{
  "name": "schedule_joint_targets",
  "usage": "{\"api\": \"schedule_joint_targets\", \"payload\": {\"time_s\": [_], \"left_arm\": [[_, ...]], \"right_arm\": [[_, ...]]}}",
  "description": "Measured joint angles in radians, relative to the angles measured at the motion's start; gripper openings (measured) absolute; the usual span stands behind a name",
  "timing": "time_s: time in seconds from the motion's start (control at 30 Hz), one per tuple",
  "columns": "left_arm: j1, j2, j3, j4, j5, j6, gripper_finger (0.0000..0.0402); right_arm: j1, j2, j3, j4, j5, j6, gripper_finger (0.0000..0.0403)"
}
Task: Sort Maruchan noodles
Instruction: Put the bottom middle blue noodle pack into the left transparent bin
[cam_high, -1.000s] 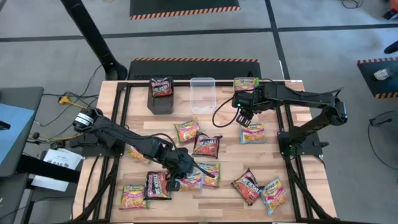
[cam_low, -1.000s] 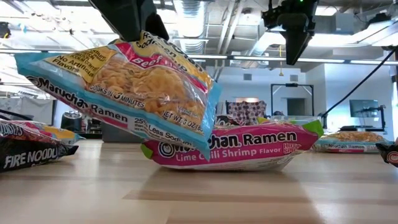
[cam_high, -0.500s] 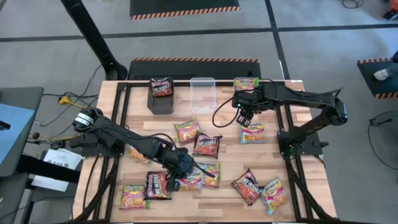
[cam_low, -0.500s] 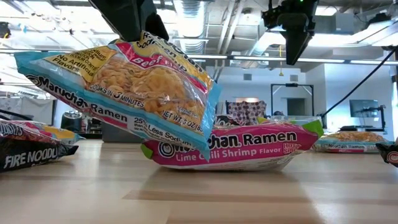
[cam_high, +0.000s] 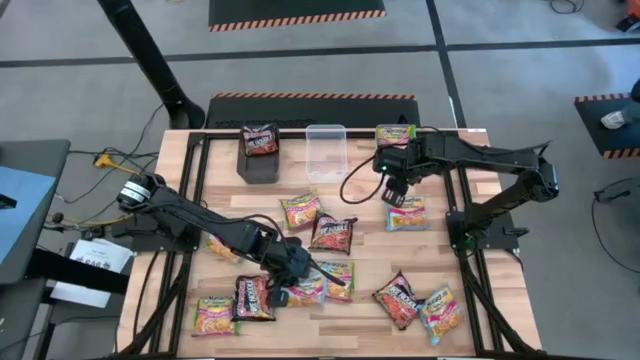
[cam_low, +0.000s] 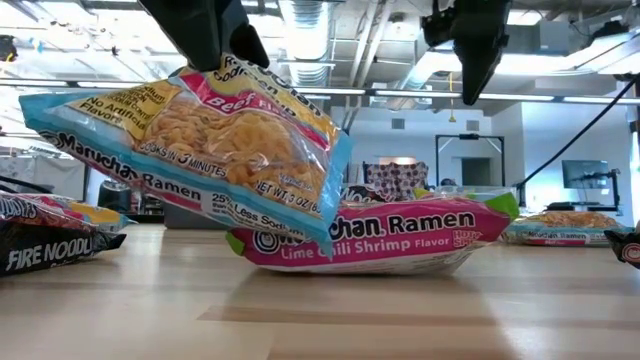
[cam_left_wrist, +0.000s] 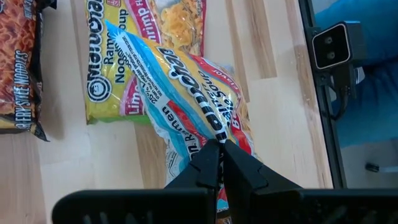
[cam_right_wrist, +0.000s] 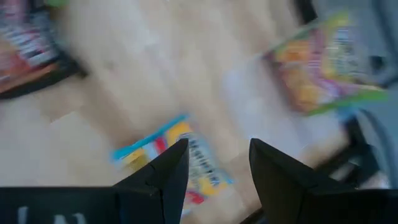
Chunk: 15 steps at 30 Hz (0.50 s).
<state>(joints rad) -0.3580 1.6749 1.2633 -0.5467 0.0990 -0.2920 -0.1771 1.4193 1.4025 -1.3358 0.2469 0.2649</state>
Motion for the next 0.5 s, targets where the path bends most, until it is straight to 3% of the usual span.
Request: {"api": "schedule_joint_targets", "payload": {"time_s": [0.1,0.17,0.5], "left_arm": [[0.000,0.000,0.000,-0.013,0.000,-0.002,0.0000],[0.000,0.000,0.000,-0.020,0.000,-0.004,0.0000],[0.004,0.000,0.000,-0.023,0.000,0.007,0.0000]], "right_arm": [[0.000,0.000,0.000,0.045,-0.292,-0.074,0.0194],[0.012,0.000,0.000,0.064,-0.401,-0.094,0.0194],[0.049,0.000,0.000,0.080,-0.409,-0.126,0.0194]]}}
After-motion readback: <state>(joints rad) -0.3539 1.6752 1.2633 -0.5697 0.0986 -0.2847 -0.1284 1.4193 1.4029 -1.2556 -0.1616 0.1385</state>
